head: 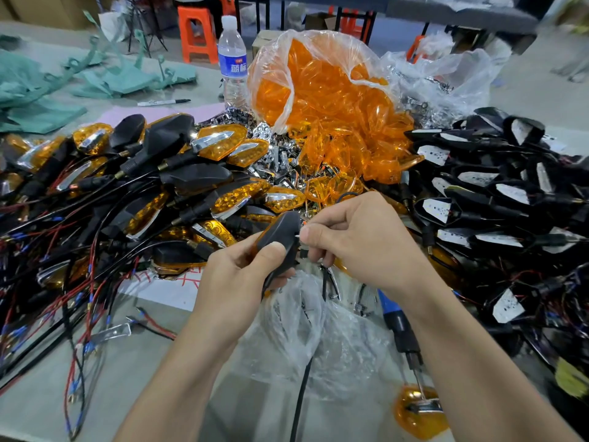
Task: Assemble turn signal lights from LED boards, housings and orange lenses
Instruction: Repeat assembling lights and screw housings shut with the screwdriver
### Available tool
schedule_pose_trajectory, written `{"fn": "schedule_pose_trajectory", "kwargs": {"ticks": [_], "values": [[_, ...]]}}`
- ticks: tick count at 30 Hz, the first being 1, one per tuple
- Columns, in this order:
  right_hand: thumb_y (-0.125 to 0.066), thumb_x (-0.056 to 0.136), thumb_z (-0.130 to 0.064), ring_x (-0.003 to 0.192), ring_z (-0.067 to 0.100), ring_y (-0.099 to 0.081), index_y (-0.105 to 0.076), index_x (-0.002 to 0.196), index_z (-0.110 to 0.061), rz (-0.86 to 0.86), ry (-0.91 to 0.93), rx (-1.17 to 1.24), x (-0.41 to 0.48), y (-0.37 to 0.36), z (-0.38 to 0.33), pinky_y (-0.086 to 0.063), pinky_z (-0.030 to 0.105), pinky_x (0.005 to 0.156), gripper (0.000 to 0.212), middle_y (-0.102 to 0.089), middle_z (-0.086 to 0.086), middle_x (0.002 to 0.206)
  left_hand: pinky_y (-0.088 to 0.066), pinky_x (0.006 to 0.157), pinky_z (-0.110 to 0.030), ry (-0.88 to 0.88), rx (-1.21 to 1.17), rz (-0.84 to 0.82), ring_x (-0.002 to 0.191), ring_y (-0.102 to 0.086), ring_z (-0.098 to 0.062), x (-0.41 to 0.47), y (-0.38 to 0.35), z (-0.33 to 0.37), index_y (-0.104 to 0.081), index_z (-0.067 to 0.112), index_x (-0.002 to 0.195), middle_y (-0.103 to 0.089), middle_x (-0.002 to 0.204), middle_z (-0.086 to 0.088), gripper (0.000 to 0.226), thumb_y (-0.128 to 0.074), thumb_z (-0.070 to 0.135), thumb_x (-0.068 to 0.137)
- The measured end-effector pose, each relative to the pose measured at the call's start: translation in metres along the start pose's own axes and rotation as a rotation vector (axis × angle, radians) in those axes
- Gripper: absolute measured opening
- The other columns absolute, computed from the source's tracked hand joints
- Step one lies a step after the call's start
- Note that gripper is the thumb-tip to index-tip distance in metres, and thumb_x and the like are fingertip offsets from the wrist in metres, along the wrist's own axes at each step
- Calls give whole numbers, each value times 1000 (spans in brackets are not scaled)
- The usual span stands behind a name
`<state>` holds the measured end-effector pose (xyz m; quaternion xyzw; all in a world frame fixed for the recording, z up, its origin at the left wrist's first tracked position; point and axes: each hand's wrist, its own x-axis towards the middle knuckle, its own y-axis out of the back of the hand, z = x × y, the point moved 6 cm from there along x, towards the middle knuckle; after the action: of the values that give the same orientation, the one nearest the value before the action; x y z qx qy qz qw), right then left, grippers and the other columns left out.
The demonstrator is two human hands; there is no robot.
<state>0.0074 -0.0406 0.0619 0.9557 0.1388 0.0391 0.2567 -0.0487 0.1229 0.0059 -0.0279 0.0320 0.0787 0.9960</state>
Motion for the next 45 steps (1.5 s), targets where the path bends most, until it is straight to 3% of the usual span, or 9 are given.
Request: {"fn": "schedule_pose_trajectory", "kwargs": {"ticks": [13,17,20,22,25,27,34,38,45], "values": [[-79,87,-29,57,7,-72,-79,66,-23,9,-39,-181,-1,3,-5,-65,33,65,22,-73,-10,60,-61,71,-21,-2,-6,-34,84,-79,-16,-5,-6,3,-80,53,96,-81,93,1,40,-63,17,102],[-84,82,-43,45,5,-61,-77,62,-19,-20,-80,-113,2,7,4,-48,17,44,32,-71,-1,56,-61,72,-24,81,-110,-71,88,-79,-24,-8,-6,-1,-83,30,102,-81,96,-10,28,-58,18,104],[-75,90,-48,44,10,-53,-71,56,-13,-120,-176,135,-2,-4,14,-44,16,48,49,-63,9,49,-62,72,-27,142,-191,-108,91,-79,-30,-9,-11,-3,-82,14,101,-80,97,-18,31,-52,20,107],[-65,94,-57,44,11,-54,-70,56,-13,18,-223,182,-7,3,26,-46,24,52,58,-61,8,49,-63,71,-27,161,-216,-111,88,-79,-30,-7,-17,-2,-81,10,101,-79,95,-19,33,-52,22,108],[-59,91,-66,55,16,-61,-68,76,-13,365,-326,-508,-25,41,53,-48,32,59,56,-63,2,58,-63,69,-27,186,-245,-70,83,-78,-28,-6,-19,-6,-78,5,101,-79,93,-20,32,-53,22,108],[-63,89,-62,69,23,-58,-55,96,-20,295,-489,-937,-42,45,72,-41,33,63,44,-54,-2,69,-63,69,-27,195,-245,-50,84,-79,-29,-6,-19,-9,-77,3,103,-79,93,-19,31,-53,22,108],[-69,87,-54,85,29,-56,-42,127,-11,259,-622,-899,-45,30,106,-39,36,72,64,-47,2,95,-64,71,-28,168,-187,-27,86,-79,-27,-4,-26,-11,-74,4,114,-80,91,-15,27,-55,23,107],[-70,82,-56,84,27,-62,-52,112,-20,281,-613,-654,-42,42,105,-44,35,72,50,-61,1,96,-62,68,-24,123,-103,14,84,-79,-25,1,-24,-9,-75,15,114,-81,89,-10,21,-58,23,105],[-64,79,-7,61,16,-58,-62,97,-15,468,-265,631,-46,56,73,-51,29,53,20,-62,4,74,-61,64,-22,111,-33,65,79,-79,-21,2,-21,-8,-77,24,100,-81,87,-6,17,-60,22,104]]}}
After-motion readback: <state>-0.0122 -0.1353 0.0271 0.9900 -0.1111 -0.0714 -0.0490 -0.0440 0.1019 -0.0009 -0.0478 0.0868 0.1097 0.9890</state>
